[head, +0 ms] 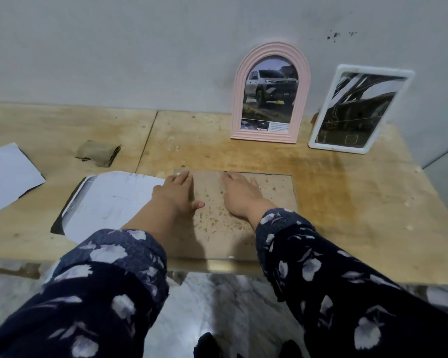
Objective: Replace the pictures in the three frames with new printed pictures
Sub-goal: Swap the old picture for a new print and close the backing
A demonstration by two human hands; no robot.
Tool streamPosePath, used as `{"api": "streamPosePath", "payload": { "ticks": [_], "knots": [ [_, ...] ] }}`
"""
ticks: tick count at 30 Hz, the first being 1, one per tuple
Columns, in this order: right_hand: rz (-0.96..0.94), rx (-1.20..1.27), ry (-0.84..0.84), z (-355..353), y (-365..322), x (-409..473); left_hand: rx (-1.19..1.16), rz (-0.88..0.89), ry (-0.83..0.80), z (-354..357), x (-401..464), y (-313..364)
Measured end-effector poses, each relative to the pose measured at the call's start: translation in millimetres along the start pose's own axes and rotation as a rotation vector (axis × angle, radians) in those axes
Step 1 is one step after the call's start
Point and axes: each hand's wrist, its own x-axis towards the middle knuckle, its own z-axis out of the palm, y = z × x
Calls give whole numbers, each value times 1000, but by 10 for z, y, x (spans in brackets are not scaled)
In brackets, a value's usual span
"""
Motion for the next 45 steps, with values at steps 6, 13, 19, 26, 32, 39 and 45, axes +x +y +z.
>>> {"api": "streamPosePath", "payload": {
  "ticks": [6, 13, 19, 26, 32, 39, 45],
  "knots": [
    [80, -173, 6, 108, -190, 137, 32, -6, 8, -8, -9, -23],
    [98, -424, -16, 30, -273, 123, 80, -6, -9, -7, -9, -10],
    [129, -447, -57, -17, -322, 167, 131, 39, -9, -88, 5, -32],
    [132, -507, -88, -39, -363, 230, 135, 73, 5, -53, 18, -73],
    [105, -391, 7, 40, -301, 162, 94, 47, -13, 44, 51, -59],
    [130, -70, 195, 359, 109, -331, -12, -27, 187, 393, -341, -65],
    [349, -49, 296, 521, 561, -934, -194, -164, 298, 613, -746, -105]
  ]
}}
